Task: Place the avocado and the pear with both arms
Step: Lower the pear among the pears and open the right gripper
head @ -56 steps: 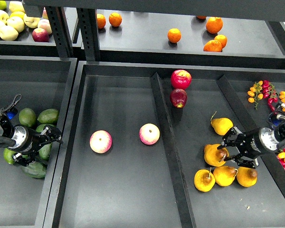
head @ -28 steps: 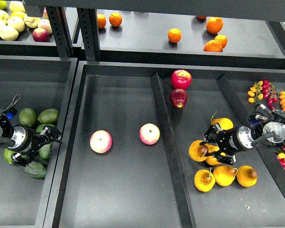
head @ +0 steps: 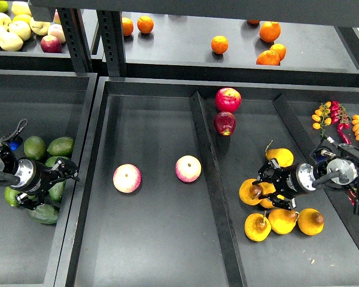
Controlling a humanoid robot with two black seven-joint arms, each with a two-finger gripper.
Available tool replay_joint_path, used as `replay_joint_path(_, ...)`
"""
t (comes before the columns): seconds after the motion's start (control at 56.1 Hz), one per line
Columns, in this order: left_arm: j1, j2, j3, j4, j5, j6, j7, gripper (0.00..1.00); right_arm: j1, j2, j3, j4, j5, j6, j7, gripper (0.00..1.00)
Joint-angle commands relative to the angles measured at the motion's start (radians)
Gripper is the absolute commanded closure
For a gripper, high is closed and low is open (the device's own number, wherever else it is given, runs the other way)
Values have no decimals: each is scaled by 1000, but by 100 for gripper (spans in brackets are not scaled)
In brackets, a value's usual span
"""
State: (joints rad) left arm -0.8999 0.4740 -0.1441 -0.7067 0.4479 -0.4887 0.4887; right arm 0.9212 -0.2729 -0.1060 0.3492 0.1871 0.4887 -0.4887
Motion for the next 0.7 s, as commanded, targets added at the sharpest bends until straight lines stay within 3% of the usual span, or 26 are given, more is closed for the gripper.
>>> replay_joint_path(0.0, 1, 0, 0, 0, 0, 0, 0, 0, -10, 14, 0, -22, 0, 0, 0, 94)
replay_joint_path(0.464, 2, 2, 0, -4, 0, 0, 0, 0, -36, 43, 0, -67, -3, 0, 0, 92)
replay_joint_path(0.678, 1, 3, 0, -7, 0, 0, 0, 0, -35, 51, 0, -72, -5, 0, 0, 84)
